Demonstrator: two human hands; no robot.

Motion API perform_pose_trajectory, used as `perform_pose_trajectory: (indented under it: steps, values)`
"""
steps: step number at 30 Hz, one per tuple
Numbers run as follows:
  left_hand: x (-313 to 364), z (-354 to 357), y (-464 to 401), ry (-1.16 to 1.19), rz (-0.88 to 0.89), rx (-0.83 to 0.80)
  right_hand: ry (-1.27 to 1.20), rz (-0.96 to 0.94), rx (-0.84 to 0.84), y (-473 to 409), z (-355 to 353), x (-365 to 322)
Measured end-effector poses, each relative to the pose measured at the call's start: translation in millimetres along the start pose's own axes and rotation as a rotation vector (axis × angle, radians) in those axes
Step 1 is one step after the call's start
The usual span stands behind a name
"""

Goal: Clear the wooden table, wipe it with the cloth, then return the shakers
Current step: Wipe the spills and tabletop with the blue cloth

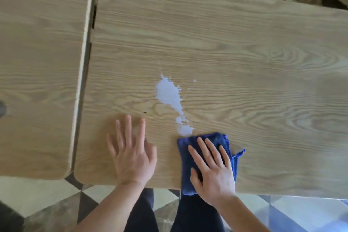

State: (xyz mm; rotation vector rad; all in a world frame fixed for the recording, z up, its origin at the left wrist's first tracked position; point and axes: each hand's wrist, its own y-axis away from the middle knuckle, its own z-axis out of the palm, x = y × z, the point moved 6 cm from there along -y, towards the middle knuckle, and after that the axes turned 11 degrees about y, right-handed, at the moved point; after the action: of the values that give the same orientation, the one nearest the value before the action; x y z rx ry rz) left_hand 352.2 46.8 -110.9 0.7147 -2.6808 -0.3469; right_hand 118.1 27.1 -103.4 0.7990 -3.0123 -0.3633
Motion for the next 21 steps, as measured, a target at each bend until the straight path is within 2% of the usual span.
perform_pose_trajectory:
  steps: [2,6,11,15,21]
  values:
    - [-2,1,-4,-0.005,0.008,-0.011,-0.013,0.199,0.001,-12,-3,-2]
    - [-1,0,-3,0.019,0.009,0.000,-0.131,0.800,0.030,-34,-12,16]
    - [-4,5,-6,0.047,-0.015,0.010,-0.240,1.174,0.133,-89,-22,61]
    - [-2,7,-5,0.044,0.003,0.027,-0.281,1.240,0.204,-151,-35,105]
    - [2,3,-6,0.036,0.017,0.090,-0.256,1.091,0.236,-215,-48,121]
